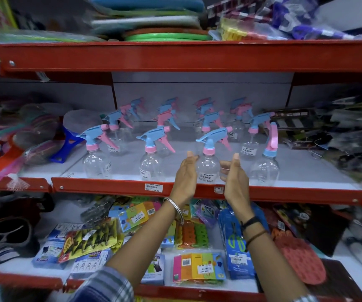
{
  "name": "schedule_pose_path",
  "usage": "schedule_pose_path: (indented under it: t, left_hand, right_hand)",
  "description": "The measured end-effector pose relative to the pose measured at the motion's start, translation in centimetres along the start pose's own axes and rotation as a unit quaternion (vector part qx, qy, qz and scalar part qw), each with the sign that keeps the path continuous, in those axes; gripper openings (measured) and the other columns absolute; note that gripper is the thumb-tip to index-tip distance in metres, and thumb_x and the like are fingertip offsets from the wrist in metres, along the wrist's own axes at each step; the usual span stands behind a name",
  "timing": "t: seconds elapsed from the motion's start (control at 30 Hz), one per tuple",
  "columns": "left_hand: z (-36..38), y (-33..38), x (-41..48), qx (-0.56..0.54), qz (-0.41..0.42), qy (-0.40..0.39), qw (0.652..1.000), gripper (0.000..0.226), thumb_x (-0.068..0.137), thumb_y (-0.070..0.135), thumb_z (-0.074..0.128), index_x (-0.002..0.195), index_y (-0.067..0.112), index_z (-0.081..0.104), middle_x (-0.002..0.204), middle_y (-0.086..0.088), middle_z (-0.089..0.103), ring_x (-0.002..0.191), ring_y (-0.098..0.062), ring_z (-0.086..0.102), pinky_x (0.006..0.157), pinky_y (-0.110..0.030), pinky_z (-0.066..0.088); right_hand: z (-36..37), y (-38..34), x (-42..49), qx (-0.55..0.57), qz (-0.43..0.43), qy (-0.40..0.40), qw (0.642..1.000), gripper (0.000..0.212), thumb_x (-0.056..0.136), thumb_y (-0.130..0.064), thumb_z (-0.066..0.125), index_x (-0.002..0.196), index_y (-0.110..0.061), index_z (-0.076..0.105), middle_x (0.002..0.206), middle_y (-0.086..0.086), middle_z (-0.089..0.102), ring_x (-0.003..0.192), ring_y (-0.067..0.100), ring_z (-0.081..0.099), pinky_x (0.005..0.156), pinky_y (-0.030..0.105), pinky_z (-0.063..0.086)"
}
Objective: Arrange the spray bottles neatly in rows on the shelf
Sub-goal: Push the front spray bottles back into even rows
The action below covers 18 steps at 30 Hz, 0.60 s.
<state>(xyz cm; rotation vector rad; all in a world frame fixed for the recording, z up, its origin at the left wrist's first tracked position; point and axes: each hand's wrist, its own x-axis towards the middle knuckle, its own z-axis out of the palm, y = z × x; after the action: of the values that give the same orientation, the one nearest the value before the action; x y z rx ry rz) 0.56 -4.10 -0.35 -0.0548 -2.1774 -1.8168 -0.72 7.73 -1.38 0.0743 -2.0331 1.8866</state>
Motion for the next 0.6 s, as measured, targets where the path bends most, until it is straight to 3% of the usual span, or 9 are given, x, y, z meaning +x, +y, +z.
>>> schedule_pose_path:
  t: [0.03, 0.1, 0.13, 0.23, 0.3, 0.37, 0.43, 0.53, 0.6]
  left_hand:
    - [0.1, 0.0, 0.0, -0.004, -0.004, 0.004, 1.000, 0.077, 0.078, 0.072, 0.012, 0.126, 0.025, 0.050, 0.141, -0.001, 0.046, 0.128, -0.019, 0.044, 0.113, -0.045, 0.031]
    - [0.3, 0.0, -0.1, -0.011, -0.004, 0.011, 1.000, 0.080, 0.078, 0.075, 0.011, 0.127, 0.025, 0.049, 0.140, 0.000, 0.047, 0.125, -0.017, 0.045, 0.112, -0.045, 0.032]
    - [0.4, -0.1, -0.2, -0.009, -0.001, 0.014, 1.000, 0.081, 0.077, 0.075, 0.011, 0.128, 0.025, 0.048, 0.141, 0.000, 0.046, 0.126, -0.017, 0.045, 0.113, -0.045, 0.032]
    - [0.8, -0.3, -0.4, -0.007, 0.001, 0.022, 1.000, 0.085, 0.073, 0.080, 0.011, 0.130, 0.027, 0.047, 0.144, 0.001, 0.044, 0.131, -0.017, 0.041, 0.114, -0.044, 0.030]
    - [0.9, -0.3, -0.1, -0.004, -0.001, 0.023, 1.000, 0.089, 0.070, 0.083, 0.011, 0.129, 0.027, 0.048, 0.144, 0.001, 0.045, 0.131, -0.017, 0.041, 0.114, -0.045, 0.030]
    - [1.0, -0.1, 0.1, 0.002, -0.002, 0.023, 1.000, 0.089, 0.071, 0.082, 0.011, 0.129, 0.026, 0.048, 0.144, 0.000, 0.045, 0.131, -0.019, 0.041, 0.114, -0.046, 0.030]
    - [1.0, -0.1, 0.1, 0.009, -0.001, 0.026, 1.000, 0.086, 0.073, 0.079, 0.011, 0.129, 0.025, 0.048, 0.143, -0.001, 0.046, 0.131, -0.020, 0.042, 0.113, -0.046, 0.030]
    - [1.0, -0.4, 0.2, 0.013, 0.002, 0.028, 1.000, 0.087, 0.073, 0.080, 0.011, 0.129, 0.025, 0.048, 0.142, 0.000, 0.047, 0.129, -0.019, 0.043, 0.113, -0.044, 0.031]
    - [1.5, -0.2, -0.3, 0.010, 0.020, 0.050, 0.999, 0.072, 0.082, 0.070, 0.014, 0.122, 0.024, 0.051, 0.131, 0.007, 0.051, 0.119, -0.008, 0.047, 0.109, -0.035, 0.033]
  right_hand:
    - [-0.2, 0.0, 0.2, 0.000, -0.001, -0.003, 1.000, 0.073, 0.087, -0.066, 0.015, 0.109, -0.014, 0.061, 0.114, 0.008, 0.062, 0.096, 0.021, 0.063, 0.066, 0.013, 0.049]
    - [-0.1, 0.0, 0.4, -0.012, -0.004, -0.020, 1.000, 0.078, 0.086, -0.069, 0.014, 0.121, -0.015, 0.059, 0.129, 0.008, 0.059, 0.116, 0.022, 0.056, 0.092, 0.027, 0.045]
    - [-0.1, -0.1, 0.5, -0.017, -0.005, -0.033, 0.999, 0.078, 0.086, -0.068, 0.013, 0.124, -0.015, 0.057, 0.132, 0.009, 0.058, 0.120, 0.022, 0.054, 0.097, 0.031, 0.041]
    - [-0.1, -0.2, 0.4, -0.017, -0.014, -0.062, 0.998, 0.073, 0.089, -0.063, 0.015, 0.128, -0.015, 0.054, 0.123, 0.016, 0.063, 0.114, 0.030, 0.059, 0.089, 0.030, 0.046]
    - [-0.2, -0.3, 0.0, -0.016, -0.021, -0.061, 0.998, 0.072, 0.090, -0.061, 0.016, 0.125, -0.012, 0.057, 0.109, 0.015, 0.066, 0.107, 0.032, 0.061, 0.090, 0.040, 0.049]
    - [-0.5, -0.4, -0.2, -0.021, -0.023, -0.063, 0.998, 0.077, 0.088, -0.066, 0.015, 0.125, -0.012, 0.056, 0.108, 0.010, 0.065, 0.105, 0.029, 0.061, 0.093, 0.049, 0.049]
    - [-0.6, -0.5, -0.2, -0.026, -0.024, -0.072, 0.997, 0.076, 0.088, -0.066, 0.015, 0.124, -0.013, 0.056, 0.117, 0.010, 0.064, 0.107, 0.027, 0.061, 0.095, 0.044, 0.048]
    - [-1.0, -0.9, -0.3, -0.048, -0.032, -0.078, 0.995, 0.070, 0.095, -0.054, 0.018, 0.111, 0.001, 0.057, 0.118, 0.024, 0.063, 0.102, 0.030, 0.062, 0.086, 0.041, 0.049]
    - [-1.3, -0.7, -0.2, -0.051, -0.036, -0.073, 0.995, 0.069, 0.095, -0.053, 0.019, 0.108, 0.005, 0.055, 0.114, 0.026, 0.062, 0.104, 0.030, 0.061, 0.077, 0.031, 0.052]
